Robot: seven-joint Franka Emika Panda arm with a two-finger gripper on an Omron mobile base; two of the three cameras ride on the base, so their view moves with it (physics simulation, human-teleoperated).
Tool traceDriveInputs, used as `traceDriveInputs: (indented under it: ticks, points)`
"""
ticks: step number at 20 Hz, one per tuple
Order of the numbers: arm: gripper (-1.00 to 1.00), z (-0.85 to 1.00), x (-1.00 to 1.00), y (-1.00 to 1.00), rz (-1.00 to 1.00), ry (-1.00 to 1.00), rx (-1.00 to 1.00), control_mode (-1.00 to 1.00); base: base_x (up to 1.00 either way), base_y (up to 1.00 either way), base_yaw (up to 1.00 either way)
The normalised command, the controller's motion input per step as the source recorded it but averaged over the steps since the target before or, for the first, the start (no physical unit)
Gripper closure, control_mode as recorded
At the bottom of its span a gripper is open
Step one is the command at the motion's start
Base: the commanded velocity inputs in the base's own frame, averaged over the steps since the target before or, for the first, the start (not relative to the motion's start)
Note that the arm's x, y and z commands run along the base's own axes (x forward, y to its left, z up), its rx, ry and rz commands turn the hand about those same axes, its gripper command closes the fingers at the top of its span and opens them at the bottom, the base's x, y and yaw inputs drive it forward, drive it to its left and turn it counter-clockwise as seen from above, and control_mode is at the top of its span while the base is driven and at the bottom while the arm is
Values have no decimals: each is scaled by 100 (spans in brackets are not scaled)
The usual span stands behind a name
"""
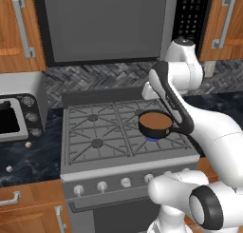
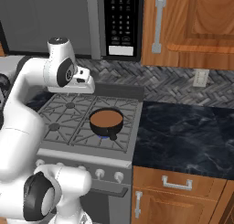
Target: Pick up the sugar cube(s) and place them in the saucepan with hot chocolate.
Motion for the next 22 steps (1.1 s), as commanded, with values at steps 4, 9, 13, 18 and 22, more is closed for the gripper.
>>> traceDriveInputs:
  ticks: [4,9,13,18,22]
  points:
    - [-100,0,-21,0,0,0,0,-100,0,0,0]
    - [-100,0,-40,29,0,0,0,-100,0,0,0]
    - [-100,-8,-43,77,0,0,0,-100,0,0,0]
    - [-100,-17,-42,86,1,0,0,-100,0,0,0]
    - [-100,-28,-19,100,0,1,-2,-100,0,0,0]
